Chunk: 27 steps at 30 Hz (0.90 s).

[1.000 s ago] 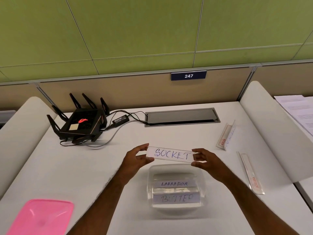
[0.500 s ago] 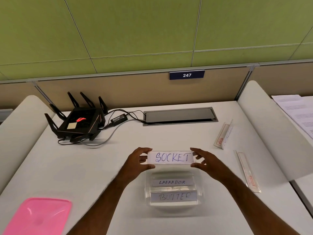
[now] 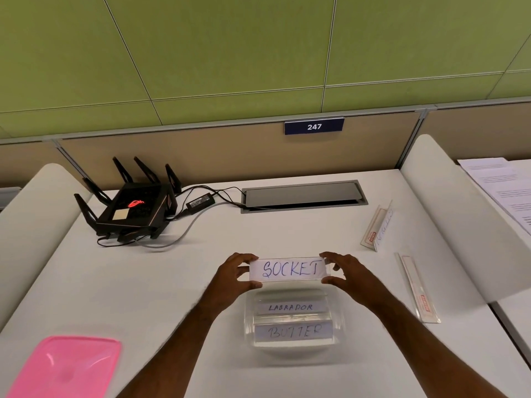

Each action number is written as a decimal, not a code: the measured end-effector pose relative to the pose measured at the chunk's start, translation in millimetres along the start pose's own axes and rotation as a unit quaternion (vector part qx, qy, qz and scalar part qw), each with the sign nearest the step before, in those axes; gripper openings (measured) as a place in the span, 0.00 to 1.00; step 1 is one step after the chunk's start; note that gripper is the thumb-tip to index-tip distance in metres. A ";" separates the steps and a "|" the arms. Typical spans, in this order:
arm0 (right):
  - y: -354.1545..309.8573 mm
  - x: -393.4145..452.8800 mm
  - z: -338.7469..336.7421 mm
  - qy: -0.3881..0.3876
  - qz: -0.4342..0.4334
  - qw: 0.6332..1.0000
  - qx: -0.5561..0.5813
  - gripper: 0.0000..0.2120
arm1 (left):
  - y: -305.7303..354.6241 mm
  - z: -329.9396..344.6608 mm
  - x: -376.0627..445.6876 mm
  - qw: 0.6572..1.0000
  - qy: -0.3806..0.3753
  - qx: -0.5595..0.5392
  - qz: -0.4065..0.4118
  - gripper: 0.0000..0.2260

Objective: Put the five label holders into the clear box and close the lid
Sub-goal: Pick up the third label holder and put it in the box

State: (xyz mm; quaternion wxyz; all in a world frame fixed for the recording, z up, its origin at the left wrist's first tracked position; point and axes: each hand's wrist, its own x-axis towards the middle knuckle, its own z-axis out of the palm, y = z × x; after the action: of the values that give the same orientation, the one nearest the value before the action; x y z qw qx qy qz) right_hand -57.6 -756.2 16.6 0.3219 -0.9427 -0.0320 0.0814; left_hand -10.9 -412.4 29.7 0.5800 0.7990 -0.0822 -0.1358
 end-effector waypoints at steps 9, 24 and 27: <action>-1.1 -4.9 -1.7 0.009 -0.016 1.000 -0.020 0.27 | 0.4 2.0 -1.5 0.997 -0.012 0.080 0.010 0.26; -11.7 -19.1 -3.5 0.028 -0.079 0.995 -0.048 0.24 | -5.3 -0.8 -8.4 0.951 -0.052 0.303 0.024 0.26; -14.2 -19.0 -0.4 0.016 -0.089 0.994 -0.063 0.22 | -8.2 2.9 -10.1 0.936 -0.059 0.344 0.046 0.27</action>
State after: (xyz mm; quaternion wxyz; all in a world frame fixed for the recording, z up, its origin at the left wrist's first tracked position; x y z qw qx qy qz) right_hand -76.3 -747.3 28.2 0.2678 -0.9559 -0.1157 0.0347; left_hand -21.7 -409.5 22.3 0.2695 0.9356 -0.1948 -0.1187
